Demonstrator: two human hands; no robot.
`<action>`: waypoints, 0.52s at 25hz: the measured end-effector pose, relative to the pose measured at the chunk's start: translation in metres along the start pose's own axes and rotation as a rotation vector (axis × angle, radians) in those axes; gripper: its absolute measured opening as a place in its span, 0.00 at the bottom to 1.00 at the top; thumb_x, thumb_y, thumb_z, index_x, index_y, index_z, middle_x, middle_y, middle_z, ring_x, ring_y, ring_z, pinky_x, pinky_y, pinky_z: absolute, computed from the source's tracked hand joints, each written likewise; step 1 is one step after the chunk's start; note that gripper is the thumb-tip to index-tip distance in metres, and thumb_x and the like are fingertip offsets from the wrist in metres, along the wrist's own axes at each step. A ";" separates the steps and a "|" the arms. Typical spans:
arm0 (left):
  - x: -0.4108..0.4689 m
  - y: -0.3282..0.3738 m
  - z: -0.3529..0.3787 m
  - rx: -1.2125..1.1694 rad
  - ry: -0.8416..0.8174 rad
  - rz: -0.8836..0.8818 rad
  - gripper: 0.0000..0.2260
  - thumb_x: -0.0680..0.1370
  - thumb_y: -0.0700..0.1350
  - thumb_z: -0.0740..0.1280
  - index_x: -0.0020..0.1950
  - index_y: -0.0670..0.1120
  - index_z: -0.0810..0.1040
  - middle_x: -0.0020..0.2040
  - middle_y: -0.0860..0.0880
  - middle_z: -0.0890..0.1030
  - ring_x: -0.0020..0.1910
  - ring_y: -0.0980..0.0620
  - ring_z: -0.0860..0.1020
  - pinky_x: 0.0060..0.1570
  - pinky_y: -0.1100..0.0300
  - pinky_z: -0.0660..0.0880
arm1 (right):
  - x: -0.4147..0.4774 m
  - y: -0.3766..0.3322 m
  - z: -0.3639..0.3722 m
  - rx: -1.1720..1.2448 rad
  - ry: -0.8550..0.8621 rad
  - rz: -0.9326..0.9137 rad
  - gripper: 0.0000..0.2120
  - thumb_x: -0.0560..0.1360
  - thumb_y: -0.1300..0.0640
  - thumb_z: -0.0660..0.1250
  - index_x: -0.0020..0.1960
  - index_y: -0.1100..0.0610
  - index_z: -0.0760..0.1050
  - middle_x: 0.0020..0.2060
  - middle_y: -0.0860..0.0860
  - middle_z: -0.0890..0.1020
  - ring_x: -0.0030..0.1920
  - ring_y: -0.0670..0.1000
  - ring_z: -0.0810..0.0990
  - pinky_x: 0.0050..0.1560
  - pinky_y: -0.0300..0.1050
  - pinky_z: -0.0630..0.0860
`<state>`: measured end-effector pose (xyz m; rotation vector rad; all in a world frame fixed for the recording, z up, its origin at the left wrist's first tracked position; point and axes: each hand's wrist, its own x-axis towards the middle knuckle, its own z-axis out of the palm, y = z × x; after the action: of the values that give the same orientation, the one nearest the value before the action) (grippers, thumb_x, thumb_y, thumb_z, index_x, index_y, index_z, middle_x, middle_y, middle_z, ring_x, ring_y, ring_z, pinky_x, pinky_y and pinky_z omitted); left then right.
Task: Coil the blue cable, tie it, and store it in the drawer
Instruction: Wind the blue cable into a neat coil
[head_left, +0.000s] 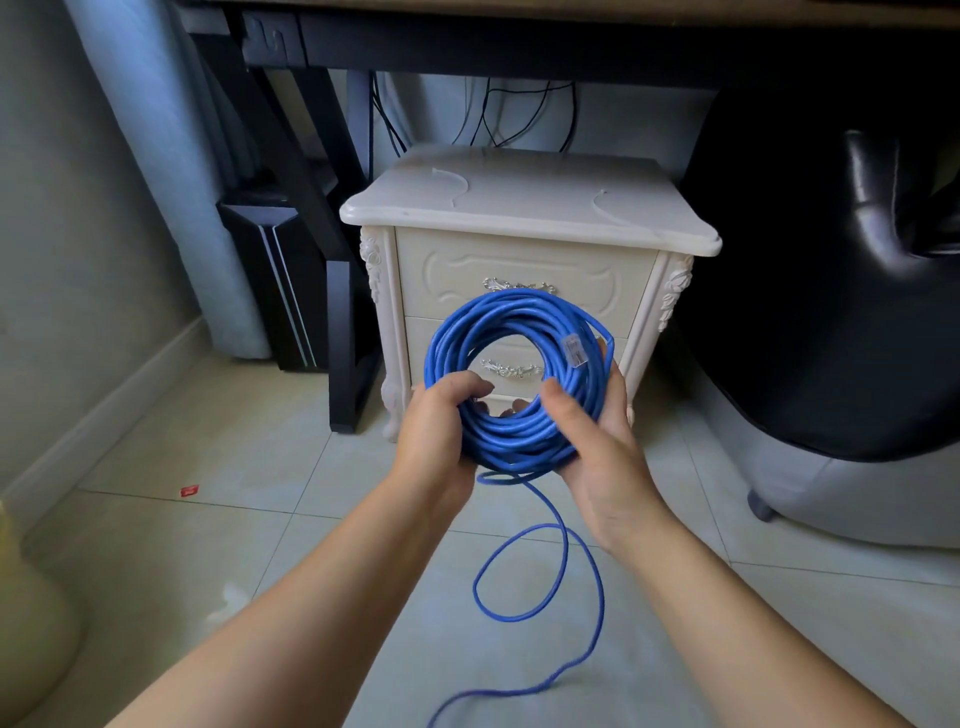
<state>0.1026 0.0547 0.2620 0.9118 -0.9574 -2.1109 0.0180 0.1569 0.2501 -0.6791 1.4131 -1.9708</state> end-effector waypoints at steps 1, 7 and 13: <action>0.000 -0.004 0.000 0.000 -0.016 -0.004 0.05 0.73 0.35 0.65 0.46 0.43 0.73 0.34 0.49 0.71 0.33 0.52 0.72 0.39 0.56 0.73 | -0.001 0.002 0.002 -0.035 0.037 -0.009 0.32 0.66 0.50 0.76 0.68 0.44 0.69 0.56 0.47 0.82 0.59 0.54 0.82 0.62 0.62 0.76; -0.001 -0.011 -0.004 0.283 -0.145 -0.040 0.09 0.75 0.39 0.68 0.53 0.46 0.75 0.44 0.45 0.81 0.43 0.50 0.81 0.49 0.53 0.77 | 0.005 0.002 -0.009 -0.114 0.240 0.003 0.22 0.70 0.70 0.70 0.54 0.46 0.73 0.42 0.49 0.82 0.46 0.48 0.83 0.57 0.58 0.80; 0.009 0.020 -0.013 0.667 -0.278 0.208 0.32 0.69 0.43 0.76 0.70 0.57 0.70 0.58 0.54 0.80 0.52 0.56 0.81 0.53 0.61 0.76 | 0.014 -0.004 -0.021 -0.348 0.156 -0.022 0.30 0.60 0.66 0.68 0.54 0.37 0.75 0.44 0.48 0.84 0.49 0.58 0.84 0.51 0.55 0.82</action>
<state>0.1131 0.0319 0.2685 0.7775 -1.8809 -1.7824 -0.0071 0.1613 0.2485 -0.7049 1.8768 -1.8445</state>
